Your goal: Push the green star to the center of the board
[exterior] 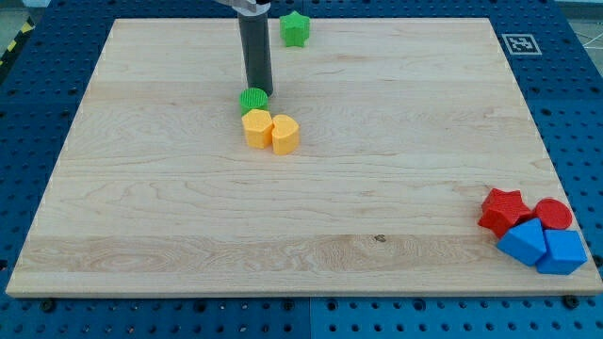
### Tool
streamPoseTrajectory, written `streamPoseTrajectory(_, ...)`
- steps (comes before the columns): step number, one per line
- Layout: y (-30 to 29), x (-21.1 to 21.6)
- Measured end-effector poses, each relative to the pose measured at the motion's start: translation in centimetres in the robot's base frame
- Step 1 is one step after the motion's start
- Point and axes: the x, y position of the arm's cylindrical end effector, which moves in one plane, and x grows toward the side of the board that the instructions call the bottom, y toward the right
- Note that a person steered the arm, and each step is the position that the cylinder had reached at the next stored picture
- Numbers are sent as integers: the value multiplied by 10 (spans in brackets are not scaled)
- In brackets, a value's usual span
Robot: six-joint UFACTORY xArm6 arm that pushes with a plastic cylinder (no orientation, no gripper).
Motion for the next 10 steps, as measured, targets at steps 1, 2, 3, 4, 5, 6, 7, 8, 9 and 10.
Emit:
streamPoseTrajectory(1,0,-10)
streamPoseTrajectory(2,0,-57)
streamPoseTrajectory(3,-5,-109)
streamPoseTrajectory(4,-5,-160)
streamPoseTrajectory(5,6,-162)
streamPoseTrajectory(6,39,-162)
streamPoseTrajectory(7,59,-160)
streamPoseTrajectory(8,59,-146)
streamPoseTrajectory(9,59,-119)
streamPoseTrajectory(10,60,-89)
